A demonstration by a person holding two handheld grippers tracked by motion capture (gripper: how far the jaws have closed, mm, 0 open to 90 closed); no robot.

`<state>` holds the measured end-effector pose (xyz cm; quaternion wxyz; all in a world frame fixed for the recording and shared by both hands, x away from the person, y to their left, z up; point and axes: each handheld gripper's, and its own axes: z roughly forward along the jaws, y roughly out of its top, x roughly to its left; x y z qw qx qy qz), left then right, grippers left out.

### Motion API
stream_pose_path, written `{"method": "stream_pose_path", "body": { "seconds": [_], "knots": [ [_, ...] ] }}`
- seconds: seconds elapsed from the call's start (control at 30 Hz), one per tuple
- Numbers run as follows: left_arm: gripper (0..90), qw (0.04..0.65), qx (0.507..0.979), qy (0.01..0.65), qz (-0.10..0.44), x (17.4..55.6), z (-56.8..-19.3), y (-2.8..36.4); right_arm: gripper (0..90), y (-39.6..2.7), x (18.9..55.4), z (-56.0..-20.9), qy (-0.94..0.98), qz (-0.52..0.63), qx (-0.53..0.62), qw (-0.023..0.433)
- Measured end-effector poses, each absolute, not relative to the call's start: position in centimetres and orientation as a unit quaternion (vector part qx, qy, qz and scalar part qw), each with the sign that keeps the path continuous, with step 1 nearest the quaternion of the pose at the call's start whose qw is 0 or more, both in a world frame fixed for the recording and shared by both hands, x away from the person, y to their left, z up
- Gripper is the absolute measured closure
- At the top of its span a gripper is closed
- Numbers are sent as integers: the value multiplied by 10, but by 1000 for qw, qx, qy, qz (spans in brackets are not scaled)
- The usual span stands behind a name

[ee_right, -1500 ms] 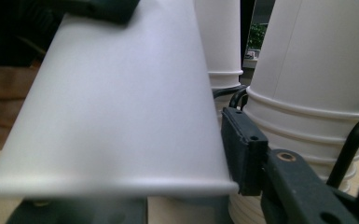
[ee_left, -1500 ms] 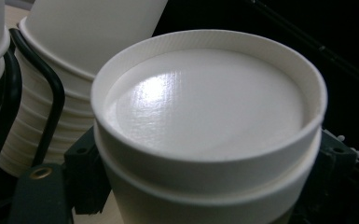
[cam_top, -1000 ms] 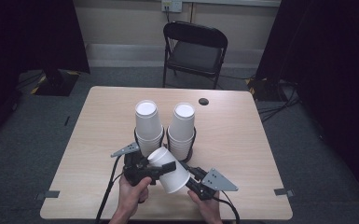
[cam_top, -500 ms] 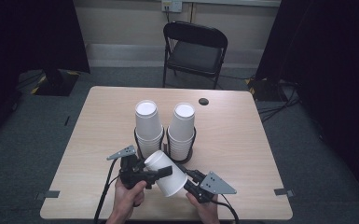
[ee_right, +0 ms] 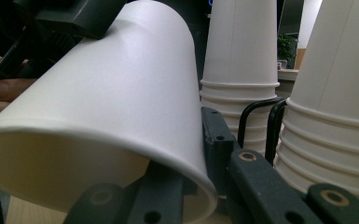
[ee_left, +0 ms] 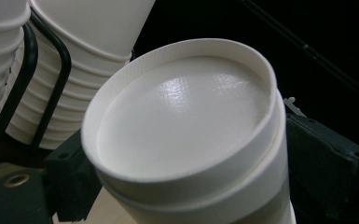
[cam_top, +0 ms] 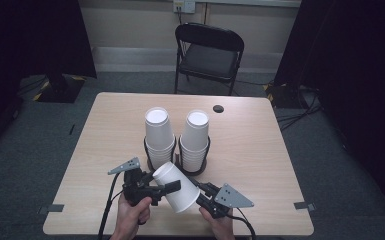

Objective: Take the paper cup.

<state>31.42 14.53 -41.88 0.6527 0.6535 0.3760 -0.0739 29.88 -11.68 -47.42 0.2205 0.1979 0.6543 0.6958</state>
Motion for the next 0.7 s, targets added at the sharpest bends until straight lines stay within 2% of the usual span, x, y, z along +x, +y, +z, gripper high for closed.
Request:
{"method": "stream_pose_path", "body": {
  "seconds": [0.23,0.27,0.63,0.7],
  "knots": [
    [147,657,658,367,-16,304,-409,156,865,-128,297,-473,647,696,212,227],
    [150,659,661,360,6,303,-408,160,864,-131,297,-471,649,693,215,228],
    [150,655,669,349,40,304,-419,175,864,-132,299,-467,686,657,241,202],
    [151,657,671,338,67,301,-422,176,864,-133,300,-465,695,646,249,195]
  ]
}}
